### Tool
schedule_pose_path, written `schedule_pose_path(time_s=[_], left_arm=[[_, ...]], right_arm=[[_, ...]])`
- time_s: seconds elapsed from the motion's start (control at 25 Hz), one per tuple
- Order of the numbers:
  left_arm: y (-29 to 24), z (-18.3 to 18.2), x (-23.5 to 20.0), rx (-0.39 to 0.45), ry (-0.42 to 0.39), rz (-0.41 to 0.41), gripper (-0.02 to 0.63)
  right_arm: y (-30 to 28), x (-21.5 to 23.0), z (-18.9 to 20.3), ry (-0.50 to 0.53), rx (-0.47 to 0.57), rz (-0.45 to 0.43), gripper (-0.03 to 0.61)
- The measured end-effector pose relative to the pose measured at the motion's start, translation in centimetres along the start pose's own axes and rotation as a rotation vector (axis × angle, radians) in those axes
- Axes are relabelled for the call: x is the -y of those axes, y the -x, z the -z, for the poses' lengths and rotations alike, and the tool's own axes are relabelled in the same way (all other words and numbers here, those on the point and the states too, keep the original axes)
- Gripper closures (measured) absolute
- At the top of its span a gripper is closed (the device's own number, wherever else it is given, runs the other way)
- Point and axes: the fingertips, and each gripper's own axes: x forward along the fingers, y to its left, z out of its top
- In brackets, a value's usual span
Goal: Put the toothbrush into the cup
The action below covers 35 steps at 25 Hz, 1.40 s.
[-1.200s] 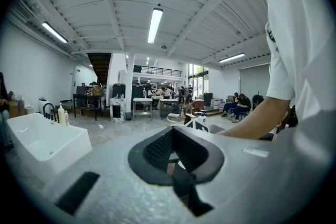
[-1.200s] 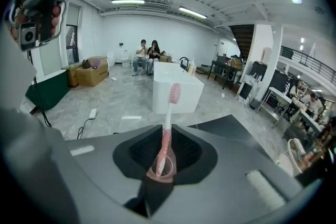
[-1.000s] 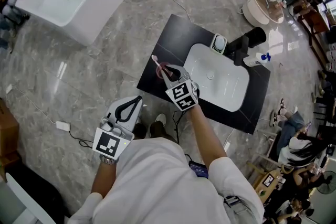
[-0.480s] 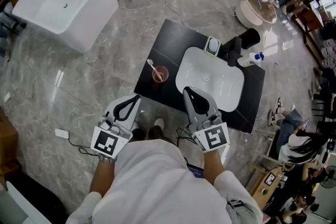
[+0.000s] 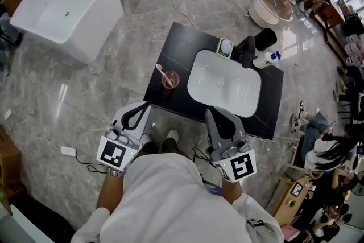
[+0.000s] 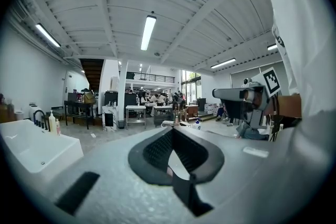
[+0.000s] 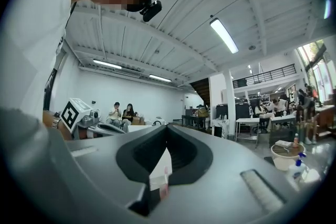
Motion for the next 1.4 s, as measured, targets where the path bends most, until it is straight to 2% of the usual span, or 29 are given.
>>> schedule_pose_path(time_s=[0.52,0.8,1.4], left_arm=[[0.6,0.1,0.7,-0.004,0.005,0.000,0.612],[0.9,0.1,0.5,-0.007,0.013,-0.006,0.612],[0.7,0.1,0.7,-0.004,0.025,-0.011,0.612]], right_arm=[[-0.6,-1.1,1.5,-0.014,-0.026,-0.035,0.566],[-0.7,-1.4,-0.1,-0.001,0.014,-0.041,0.567],[-1.3,-1.8,0.5,-0.012,-0.004,-0.055,0.568]])
